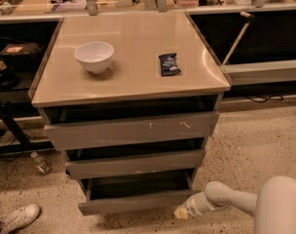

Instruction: Close bottom drawer

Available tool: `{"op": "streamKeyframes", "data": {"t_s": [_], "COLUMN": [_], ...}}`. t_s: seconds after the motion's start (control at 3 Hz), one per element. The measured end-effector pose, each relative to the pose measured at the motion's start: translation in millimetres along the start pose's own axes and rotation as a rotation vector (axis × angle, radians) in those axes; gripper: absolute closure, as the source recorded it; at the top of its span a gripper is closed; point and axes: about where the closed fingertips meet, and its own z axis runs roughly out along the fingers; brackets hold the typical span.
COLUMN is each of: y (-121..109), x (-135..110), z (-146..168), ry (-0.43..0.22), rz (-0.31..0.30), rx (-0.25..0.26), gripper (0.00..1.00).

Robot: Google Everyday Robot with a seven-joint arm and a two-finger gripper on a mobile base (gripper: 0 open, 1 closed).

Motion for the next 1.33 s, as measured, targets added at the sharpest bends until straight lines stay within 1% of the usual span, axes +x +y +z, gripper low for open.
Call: {"op": "streamKeyframes", "data": {"t_s": [0.33,0.67,1.0,1.33], "y": [0,-2,-8,-18], "x": [0,-4,-15,-32], "z": [0,1,0,-2], "ry": [0.0,-0.006,-0.025,-0.049], "rz": [0.0,-0.004,-0.015,-0.031], "rx": [0.0,0.005,0.025,0.049], "gripper": [0.89,1.0,1.0,1.0]}}
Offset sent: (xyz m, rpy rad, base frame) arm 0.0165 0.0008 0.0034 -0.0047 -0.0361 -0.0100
